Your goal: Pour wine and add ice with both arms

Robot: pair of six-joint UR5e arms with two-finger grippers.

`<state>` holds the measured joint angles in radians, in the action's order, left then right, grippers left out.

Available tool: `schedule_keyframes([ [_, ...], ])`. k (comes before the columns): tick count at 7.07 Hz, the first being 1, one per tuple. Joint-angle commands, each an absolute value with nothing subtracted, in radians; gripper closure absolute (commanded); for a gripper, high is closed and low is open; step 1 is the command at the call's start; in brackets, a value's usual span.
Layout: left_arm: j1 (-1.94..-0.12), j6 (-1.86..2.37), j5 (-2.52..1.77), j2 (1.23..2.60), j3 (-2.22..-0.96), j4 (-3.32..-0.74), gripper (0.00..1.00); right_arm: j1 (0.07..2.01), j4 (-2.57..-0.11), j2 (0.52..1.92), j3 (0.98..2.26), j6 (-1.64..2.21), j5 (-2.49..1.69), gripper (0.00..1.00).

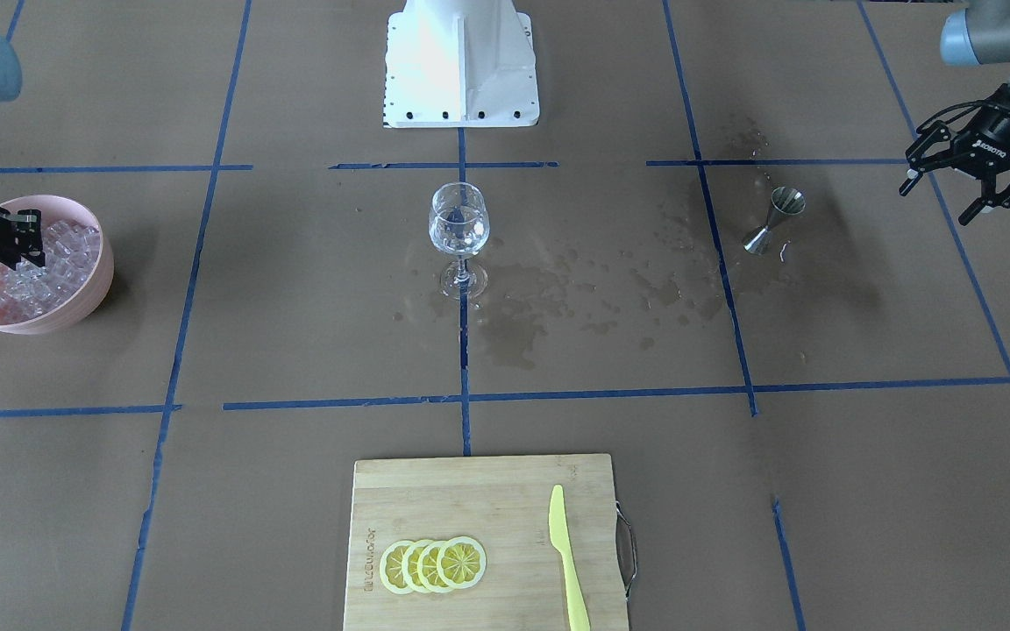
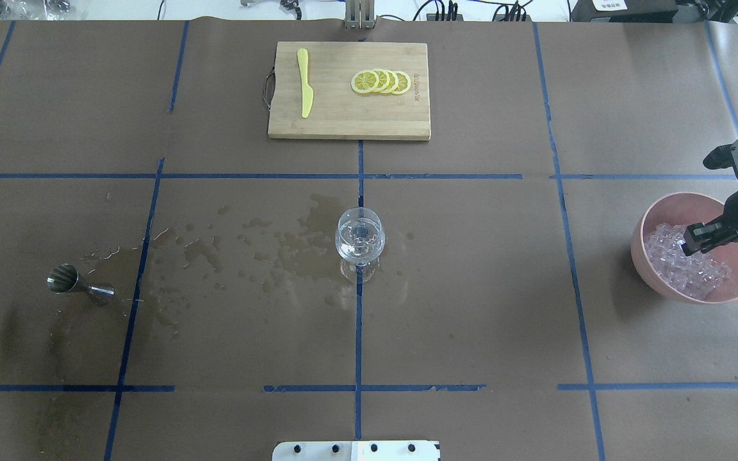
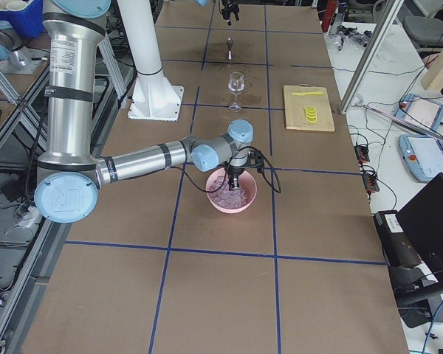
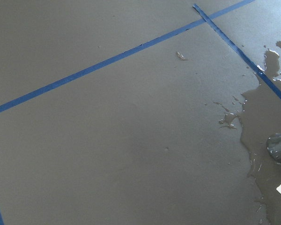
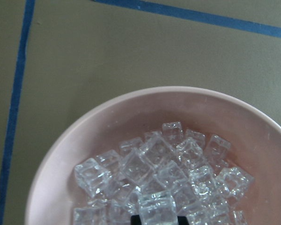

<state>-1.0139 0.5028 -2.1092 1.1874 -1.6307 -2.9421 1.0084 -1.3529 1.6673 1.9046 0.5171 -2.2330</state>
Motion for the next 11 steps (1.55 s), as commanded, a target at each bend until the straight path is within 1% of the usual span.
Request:
schedule_keyframes([
  [1,-1.017,0.502,-2.111,1.181,-1.634,-2.942,0.0,1.069,-1.364,1.634,1.996,0.52,-2.253,1.0],
  [2,-1.032,0.502,-2.112,1.18,-1.628,-2.941,0.0,1.087,-1.386,1.565,1.997,0.54,-2.275,1.0],
  [4,-1.093,0.438,-2.15,1.184,-1.582,-2.875,0.0,1.078,-1.417,1.403,2.005,0.796,-2.279,1.0],
  [5,-1.22,0.39,-2.157,1.207,-1.586,-2.758,0.0,1.007,-1.417,1.357,2.029,0.918,-2.264,1.0],
  [6,-1.264,0.387,-2.196,1.292,-1.586,-2.634,0.0,0.929,-1.417,1.279,2.032,1.054,-2.231,1.0],
  [8,-1.29,0.359,-2.268,1.308,-1.585,-2.567,0.0,0.67,-1.425,1.119,2.04,1.344,-2.003,1.0],
  [9,-1.308,0.359,-2.32,1.354,-1.585,-2.503,0.0,0.563,-1.474,1.035,2.034,1.418,-1.897,1.0],
  [10,-1.316,0.359,-2.321,1.379,-1.582,-2.497,0.0,0.52,-1.542,0.966,2.03,1.427,-1.867,1.0],
  [11,-1.318,0.359,-2.322,1.378,-1.586,-2.497,0.0,0.502,-1.549,0.933,2.013,1.454,-1.859,1.0],
])
